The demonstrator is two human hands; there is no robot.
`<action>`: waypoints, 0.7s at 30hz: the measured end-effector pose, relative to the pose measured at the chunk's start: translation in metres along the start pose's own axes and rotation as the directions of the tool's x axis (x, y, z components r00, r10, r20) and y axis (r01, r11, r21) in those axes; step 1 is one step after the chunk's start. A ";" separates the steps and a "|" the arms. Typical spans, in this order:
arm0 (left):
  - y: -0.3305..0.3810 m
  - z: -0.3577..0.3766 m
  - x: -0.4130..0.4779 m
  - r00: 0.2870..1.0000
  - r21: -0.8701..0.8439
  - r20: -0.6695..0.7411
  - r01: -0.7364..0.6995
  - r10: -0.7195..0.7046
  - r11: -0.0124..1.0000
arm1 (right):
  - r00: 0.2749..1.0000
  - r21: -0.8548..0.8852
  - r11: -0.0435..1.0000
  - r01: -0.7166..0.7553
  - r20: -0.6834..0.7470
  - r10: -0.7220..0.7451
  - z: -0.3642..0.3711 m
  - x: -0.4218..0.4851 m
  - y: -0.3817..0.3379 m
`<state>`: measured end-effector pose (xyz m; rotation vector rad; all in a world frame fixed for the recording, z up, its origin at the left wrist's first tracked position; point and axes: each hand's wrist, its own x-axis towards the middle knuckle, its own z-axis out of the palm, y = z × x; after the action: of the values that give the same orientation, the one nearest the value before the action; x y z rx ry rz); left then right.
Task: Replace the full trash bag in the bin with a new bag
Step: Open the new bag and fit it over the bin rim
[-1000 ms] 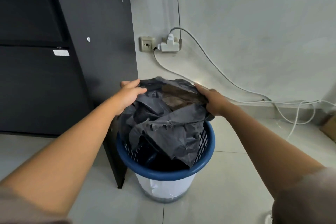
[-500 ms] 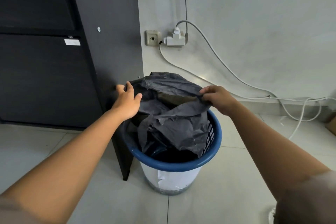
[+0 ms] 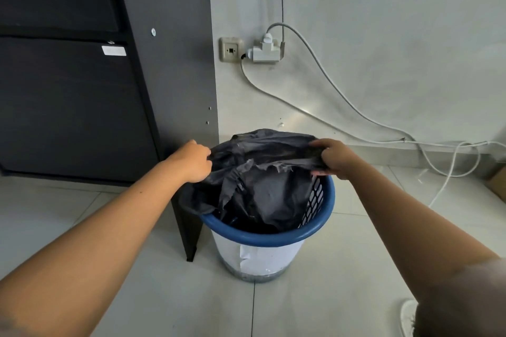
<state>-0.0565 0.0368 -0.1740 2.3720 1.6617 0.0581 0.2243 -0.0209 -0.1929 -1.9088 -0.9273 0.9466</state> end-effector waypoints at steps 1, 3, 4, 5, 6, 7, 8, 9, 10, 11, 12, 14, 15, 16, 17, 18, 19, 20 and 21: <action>-0.002 0.001 -0.001 1.000 0.010 0.011 0.008 -0.008 1.000 | 0.999 0.122 0.992 -0.030 -0.007 0.031 0.001 0.000 0.001; -0.006 0.004 -0.002 1.000 -0.050 -0.009 0.027 -0.028 0.998 | 0.994 0.282 0.954 -0.105 0.035 0.099 0.000 0.001 0.004; -0.007 0.006 -0.001 0.999 -0.106 -0.020 0.033 -0.035 0.994 | 0.992 0.261 0.958 -0.117 0.068 0.102 -0.002 0.000 0.006; -0.007 0.008 -0.001 0.999 -0.164 -0.016 0.041 -0.045 0.986 | 0.992 0.155 0.983 -0.098 0.094 0.084 -0.004 -0.002 0.008; -0.008 0.010 -0.001 0.998 -0.208 0.011 0.055 -0.054 0.977 | 0.993 -0.009 0.999 -0.047 0.107 0.048 -0.006 -0.004 0.009; -0.009 0.011 -0.002 0.997 -0.232 0.054 0.070 -0.059 0.970 | 0.993 -0.198 0.980 0.016 0.121 0.008 -0.009 -0.007 0.011; -0.009 0.012 -0.002 0.993 -0.247 0.100 0.086 -0.063 0.965 | 0.990 -0.386 0.919 0.083 0.136 -0.032 -0.012 -0.007 0.013; -0.010 0.013 -0.002 0.988 -0.266 0.143 0.100 -0.064 0.959 | 0.989 -0.535 0.835 0.125 0.139 -0.059 -0.015 -0.011 0.013; -0.012 0.012 -0.004 0.982 -0.301 0.178 0.111 -0.059 0.947 | 0.988 -0.626 0.766 0.148 0.132 -0.083 -0.016 -0.014 0.013; -0.012 0.011 -0.006 0.979 -0.353 0.196 0.118 -0.050 0.928 | 0.989 -0.676 0.721 0.150 0.110 -0.103 -0.018 -0.017 0.012; -0.013 0.010 -0.009 0.980 -0.413 0.195 0.122 -0.043 0.903 | 0.990 -0.693 0.707 0.139 0.081 -0.116 -0.020 -0.019 0.011; -0.015 0.010 -0.014 0.991 -0.491 0.128 0.104 -0.046 0.865 | 0.996 -0.635 0.769 0.071 0.009 -0.085 -0.025 -0.025 0.008; -0.016 0.011 -0.017 0.996 -0.499 0.078 0.084 -0.053 0.863 | 0.997 -0.569 0.822 0.038 -0.028 -0.066 -0.027 -0.027 0.008; -0.017 0.013 -0.020 0.998 -0.491 0.039 0.068 -0.056 0.868 | 0.998 -0.482 0.876 0.002 -0.056 -0.033 -0.030 -0.029 0.007; -0.019 0.017 -0.023 0.998 -0.470 0.014 0.056 -0.056 0.881 | 0.997 -0.379 0.925 -0.034 -0.071 0.008 -0.033 -0.031 0.008; -0.022 0.023 -0.026 0.999 -0.444 -0.014 0.036 -0.047 0.895 | 0.996 -0.266 0.962 -0.062 -0.078 0.042 -0.034 -0.033 0.009; -0.025 0.030 -0.028 0.998 -0.423 -0.059 0.001 -0.029 0.906 | 0.995 -0.158 0.984 -0.079 -0.075 0.068 -0.035 -0.036 0.012; -0.027 0.038 -0.031 0.993 -0.416 -0.121 -0.038 -0.014 0.908 | 0.995 -0.081 0.993 -0.090 -0.060 0.085 -0.035 -0.038 0.016; -0.028 0.044 -0.034 0.983 -0.428 -0.181 -0.062 -0.019 0.902 | 0.995 -0.043 0.994 -0.098 -0.028 0.097 -0.036 -0.040 0.021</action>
<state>-0.0864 0.0061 -0.2187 2.0902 1.5015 0.6020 0.2420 -0.0753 -0.1857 -2.0150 -0.8529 0.9624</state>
